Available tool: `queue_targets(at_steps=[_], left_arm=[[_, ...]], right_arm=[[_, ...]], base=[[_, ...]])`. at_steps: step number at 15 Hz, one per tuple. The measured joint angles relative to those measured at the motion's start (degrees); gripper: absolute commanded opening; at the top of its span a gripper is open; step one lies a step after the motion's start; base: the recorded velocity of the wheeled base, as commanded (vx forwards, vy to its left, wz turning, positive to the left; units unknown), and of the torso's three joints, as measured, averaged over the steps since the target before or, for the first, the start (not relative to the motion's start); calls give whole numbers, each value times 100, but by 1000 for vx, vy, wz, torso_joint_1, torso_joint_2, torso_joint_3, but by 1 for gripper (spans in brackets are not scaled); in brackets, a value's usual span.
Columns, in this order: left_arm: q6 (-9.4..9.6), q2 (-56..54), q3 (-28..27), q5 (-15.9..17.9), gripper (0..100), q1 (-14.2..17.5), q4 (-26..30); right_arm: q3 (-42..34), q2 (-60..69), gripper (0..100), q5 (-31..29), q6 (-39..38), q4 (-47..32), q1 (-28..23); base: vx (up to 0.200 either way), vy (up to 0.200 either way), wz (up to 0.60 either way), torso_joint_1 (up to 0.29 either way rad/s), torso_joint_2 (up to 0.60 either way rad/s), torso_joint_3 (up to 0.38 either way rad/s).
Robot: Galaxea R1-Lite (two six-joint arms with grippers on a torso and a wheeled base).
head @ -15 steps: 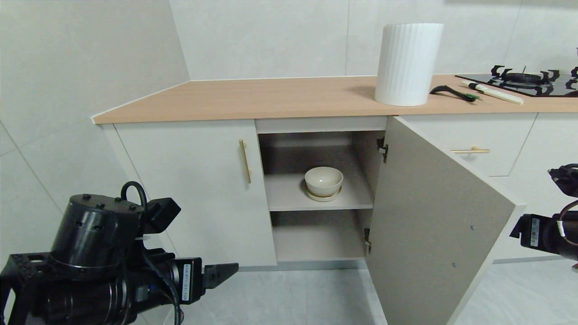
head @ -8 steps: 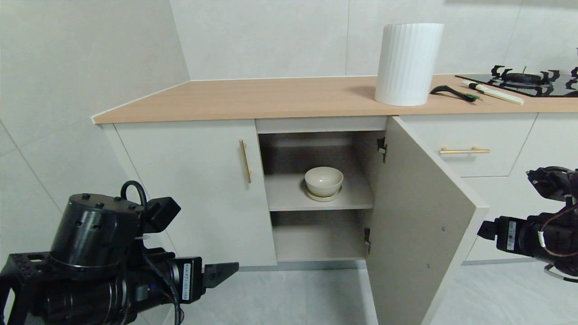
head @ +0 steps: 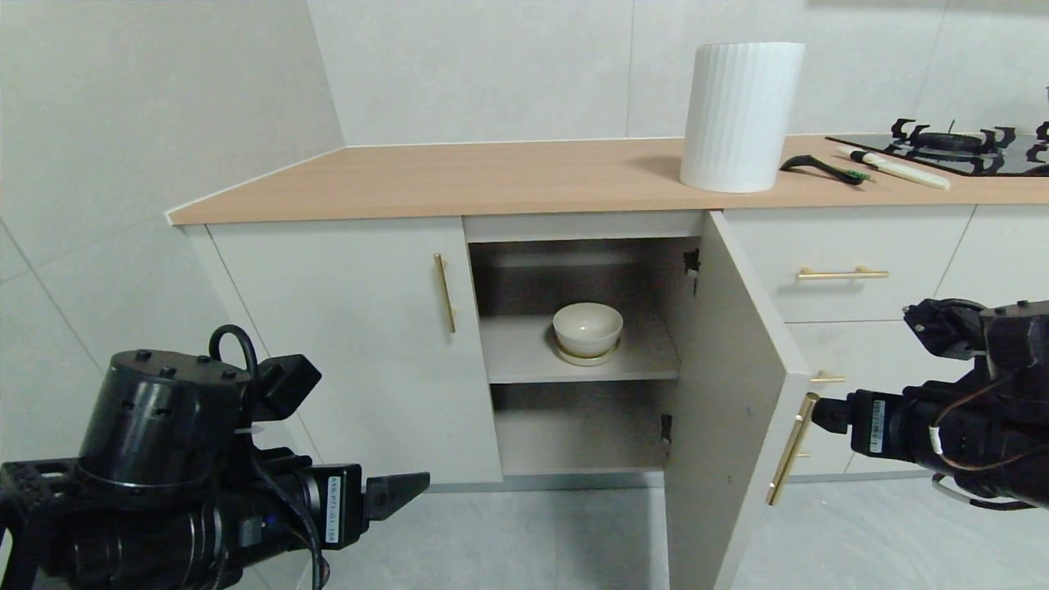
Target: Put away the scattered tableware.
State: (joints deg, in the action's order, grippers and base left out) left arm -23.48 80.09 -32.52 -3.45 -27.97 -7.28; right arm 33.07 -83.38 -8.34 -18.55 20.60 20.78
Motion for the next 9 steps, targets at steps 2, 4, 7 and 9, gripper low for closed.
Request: queue_targets(at_steps=[2,4,7,9], left_arm=[[2,-41,-9,-62,100,5,4],[13,-57,-22,-172,100,0,2],[95,-55,-27,-279,100,2,-9],[95,-68,-35,-271,100,5,-63]], right_arm=[[127,-247,100,43,52,200,173],[551,-746,100,51,356,293,286],[1318,-1540,100,71,701,369,539],[1486,-1902,100,211,666,378,619]], base=[[0,0,0,0,0,0],[0,0,0,0,0,0],[0,0,0,0,0,0],[0,0,0,0,0,0]])
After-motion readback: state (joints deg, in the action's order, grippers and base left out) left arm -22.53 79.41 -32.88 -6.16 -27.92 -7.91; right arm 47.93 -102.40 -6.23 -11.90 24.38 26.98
